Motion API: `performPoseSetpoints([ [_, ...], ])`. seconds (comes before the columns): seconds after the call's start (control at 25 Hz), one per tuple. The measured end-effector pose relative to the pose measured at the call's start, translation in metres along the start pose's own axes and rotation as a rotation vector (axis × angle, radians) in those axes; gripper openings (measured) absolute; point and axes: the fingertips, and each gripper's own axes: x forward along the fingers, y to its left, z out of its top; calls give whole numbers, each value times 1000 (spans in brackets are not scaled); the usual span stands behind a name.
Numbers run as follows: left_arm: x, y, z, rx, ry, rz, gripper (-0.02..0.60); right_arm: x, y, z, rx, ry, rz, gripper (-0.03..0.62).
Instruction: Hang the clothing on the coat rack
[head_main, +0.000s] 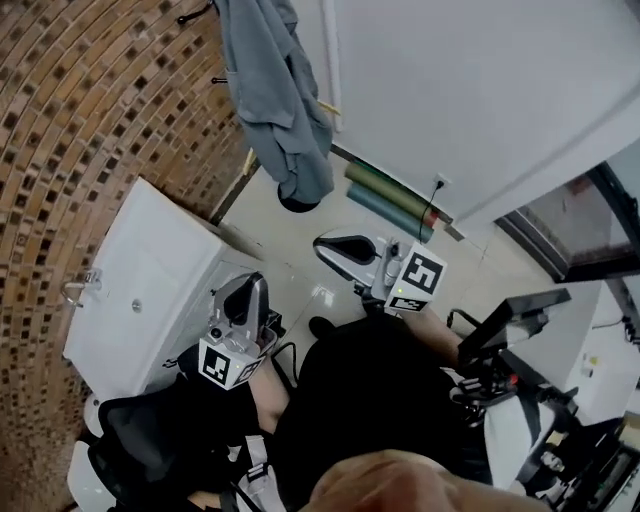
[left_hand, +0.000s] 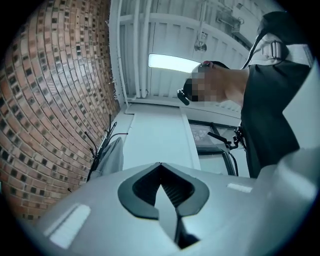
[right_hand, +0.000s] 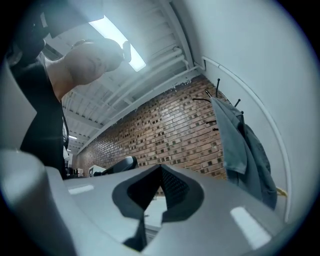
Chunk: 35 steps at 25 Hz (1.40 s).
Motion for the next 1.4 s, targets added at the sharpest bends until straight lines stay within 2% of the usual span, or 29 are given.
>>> performPoseSetpoints([
  [0.12, 18, -1, 2, 31, 3, -11, 3, 7, -13, 19, -48, -31, 14, 0],
  [0.24, 38, -1, 9, 77, 4, -7, 3, 34, -32, 52, -211, -45, 53, 0],
  [0.32, 47, -5, 15, 110, -1, 13, 3, 42, -46, 73, -276, -44, 52, 0],
  [0.44, 54, -5, 23, 152, -8, 73, 3, 38, -56, 90, -283, -53, 56, 0],
  [0.56, 64, -4, 18, 166, 15, 108, 3, 31, -58, 90, -276, -44, 79, 0],
  [0.68, 78, -11, 5, 167, 53, 108, 3, 24, -61, 88, -270, -25, 80, 0],
  [1.0, 112, -28, -18, 178, 103, 112, 3, -6, -77, 94, -284, -49, 80, 0],
  [1.4, 136, -49, -31, 199, 139, 127, 2, -33, -65, 103, -294, -65, 124, 2],
])
